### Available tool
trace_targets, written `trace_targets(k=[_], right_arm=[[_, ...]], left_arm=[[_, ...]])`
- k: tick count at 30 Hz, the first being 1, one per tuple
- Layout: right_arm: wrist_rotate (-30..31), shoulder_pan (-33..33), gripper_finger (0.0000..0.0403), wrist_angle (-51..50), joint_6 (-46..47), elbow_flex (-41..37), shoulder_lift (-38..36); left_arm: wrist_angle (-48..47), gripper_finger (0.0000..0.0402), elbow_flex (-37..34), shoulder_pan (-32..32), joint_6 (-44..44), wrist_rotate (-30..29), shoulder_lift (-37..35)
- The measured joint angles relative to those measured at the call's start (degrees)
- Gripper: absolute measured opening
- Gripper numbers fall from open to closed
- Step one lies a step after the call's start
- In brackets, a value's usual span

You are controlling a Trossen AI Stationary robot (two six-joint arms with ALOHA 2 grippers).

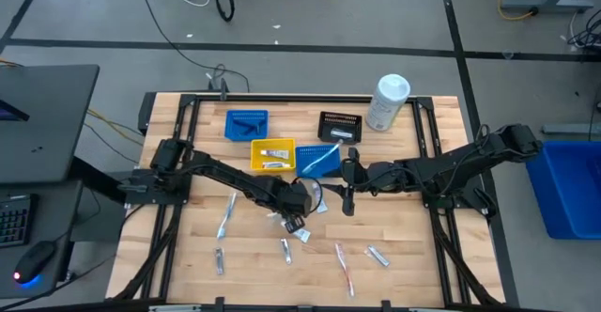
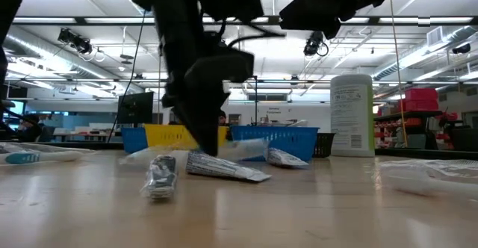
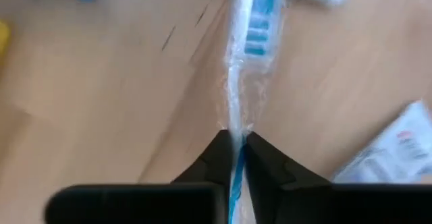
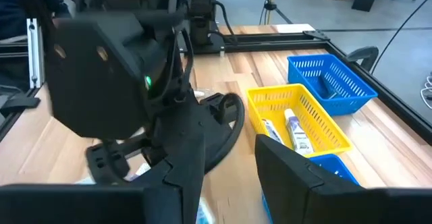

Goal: Pick & Place Travel size toiletries
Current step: Put the blue toothbrush into the right blue basket

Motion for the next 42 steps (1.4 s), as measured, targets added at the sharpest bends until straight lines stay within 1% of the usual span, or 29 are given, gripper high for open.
trace_targets(k=[2, 4, 9, 12, 14, 17, 20, 24, 26, 27, 30, 31, 32, 33, 34, 36, 40, 42], right_arm=[[-0.01, -0.01, 0.0138, -0.98, 0.07, 0.00, -0.36], [-0.03, 0.00, 0.0136, -3.21, 0.26, 0.02, -1.30], [-0.02, 0.63, 0.0134, -14.51, 2.30, 0.02, -5.66], [-0.03, 0.90, 0.0134, -21.36, 6.09, 0.04, -8.19], [-0.27, 0.97, 0.0135, -26.33, 9.57, 0.04, -9.43], [-2.98, 1.01, 0.0133, -34.33, 16.25, 0.04, -10.48], [-6.38, 1.04, 0.0133, -40.92, 22.13, 0.04, -10.41], [-6.32, 1.04, 0.0135, -45.48, 28.42, 0.04, -9.83], [-6.16, 1.01, 0.0135, -45.46, 30.03, 0.04, -9.64], [-6.17, 1.01, 0.0134, -45.81, 30.55, 0.04, -9.60], [-6.16, 1.01, 0.0133, -45.61, 30.70, 0.04, -9.62], [-6.16, 1.01, 0.0133, -45.75, 30.69, 0.04, -9.62], [-6.18, 1.01, 0.0133, -45.73, 30.69, 0.04, -9.62], [-6.21, 1.01, 0.0134, -45.74, 30.71, 0.04, -9.62], [-6.24, 1.01, 0.0134, -45.97, 30.69, 0.04, -9.62], [-6.60, 1.01, 0.0135, -46.06, 30.71, 0.04, -9.63], [-6.62, 1.04, 0.0133, -45.69, 30.64, 0.04, -9.62], [-6.60, 1.04, 0.0133, -45.82, 30.62, 0.04, -9.62]], left_arm=[[-2.35, 0.0021, 2.19, -0.07, 1.19, -1.63, 0.00], [-7.18, 0.0021, 5.26, -0.21, 1.90, -4.90, 0.00], [-15.93, 0.0050, 13.80, 0.13, 5.11, -12.61, -0.09], [-14.80, 0.0049, 17.37, 1.15, 7.68, -15.77, -0.16], [-11.26, 0.0040, 17.86, 2.20, 8.33, -17.23, -0.22], [-4.96, 0.0031, 17.86, 4.14, 10.91, -18.35, -0.22], [1.90, 0.0034, 17.86, 6.44, 14.48, -18.62, 0.40], [6.65, 0.0050, 17.98, 9.66, 17.33, -16.96, 0.90], [6.16, 0.0052, 17.87, 11.09, 17.46, -16.54, 1.37], [5.50, 0.0052, 17.71, 11.76, 17.70, -16.42, 1.50], [7.38, 0.0046, 18.02, 13.50, 18.57, -16.10, 3.37], [6.01, 0.0044, 17.78, 14.00, 18.60, -15.35, 3.76], [6.03, 0.0043, 17.74, 14.44, 18.78, -13.88, 4.76], [7.86, 0.0042, 17.83, 15.03, 19.27, -11.26, 5.64], [7.54, 0.0042, 17.86, 15.54, 19.88, -8.94, 6.45], [6.93, 0.0044, 17.82, 16.21, 20.22, -6.99, 7.87], [6.75, 0.0063, 17.80, 16.74, 18.81, -8.54, 9.05], [6.92, 0.0076, 17.82, 16.74, 19.54, -9.68, 8.98]])
